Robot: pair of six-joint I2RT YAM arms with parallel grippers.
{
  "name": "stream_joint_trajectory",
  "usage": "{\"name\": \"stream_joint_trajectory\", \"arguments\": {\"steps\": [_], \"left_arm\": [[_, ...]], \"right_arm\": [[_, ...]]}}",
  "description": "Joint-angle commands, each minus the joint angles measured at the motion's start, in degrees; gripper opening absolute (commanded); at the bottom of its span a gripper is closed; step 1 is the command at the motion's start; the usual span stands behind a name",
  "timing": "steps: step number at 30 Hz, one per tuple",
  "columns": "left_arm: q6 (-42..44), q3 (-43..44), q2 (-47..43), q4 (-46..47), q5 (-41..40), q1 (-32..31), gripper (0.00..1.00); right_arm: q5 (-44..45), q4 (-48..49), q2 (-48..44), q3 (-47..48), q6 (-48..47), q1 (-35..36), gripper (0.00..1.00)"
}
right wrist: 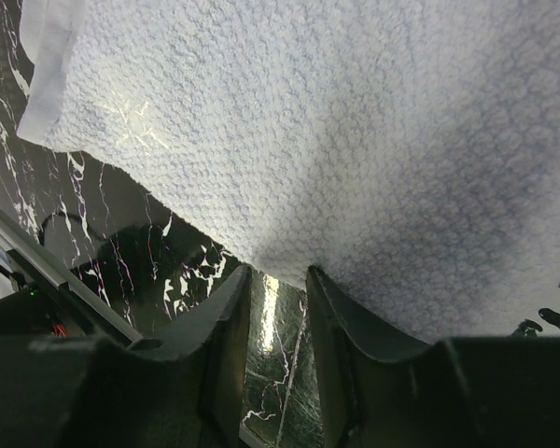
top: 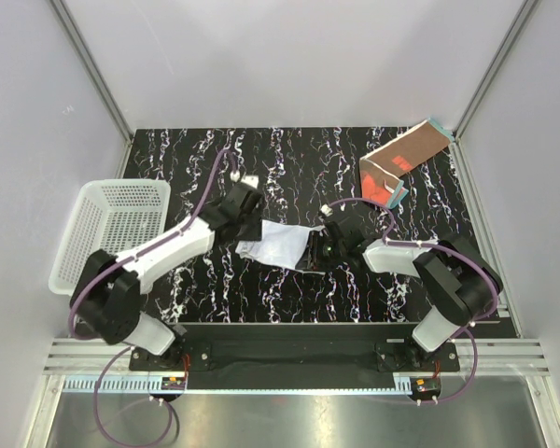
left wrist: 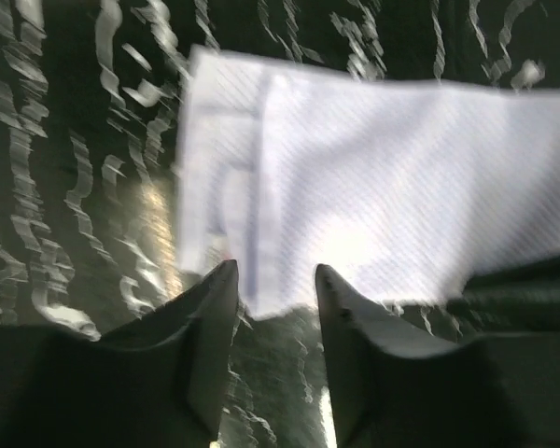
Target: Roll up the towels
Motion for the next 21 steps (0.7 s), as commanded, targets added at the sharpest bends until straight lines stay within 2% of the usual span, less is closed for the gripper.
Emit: {"name": "stream_joint_trajectory", "arguments": {"steps": [1, 2, 6, 10, 14, 21], "left_arm": [[-1.0, -7.8, -3.7, 11.6, 10.8, -1.6, 0.35], [-1.8, -8.8, -3.7, 15.9, 15.8, -1.6, 0.22], [-4.0, -10.7, 1.1, 20.8, 20.3, -1.8, 0.03], [-5.9, -10.0, 8.1, 19.9, 16.6, -1.7, 0.01], [-7.7, -9.0, 11.2, 15.5, 9.0, -0.9, 0.01], [-8.4, -12.8, 11.3, 13.2, 5.5, 7.3, 0.02]], "right_arm": [[4.3, -11.1, 4.8, -3.2, -2.5, 0.5, 0.38], [4.3, -11.2, 5.0, -3.1, -2.5, 0.5, 0.37], [4.3, -10.9, 5.3, -3.3, -2.5, 0.5, 0.34], [4.5, -10.7, 5.3, -3.5, -2.4, 0.5, 0.33], [4.5, -10.5, 5.0, -4.1, -2.3, 0.5, 0.33], [4.5, -10.6, 5.1, -4.1, -2.2, 0.5, 0.33]]}}
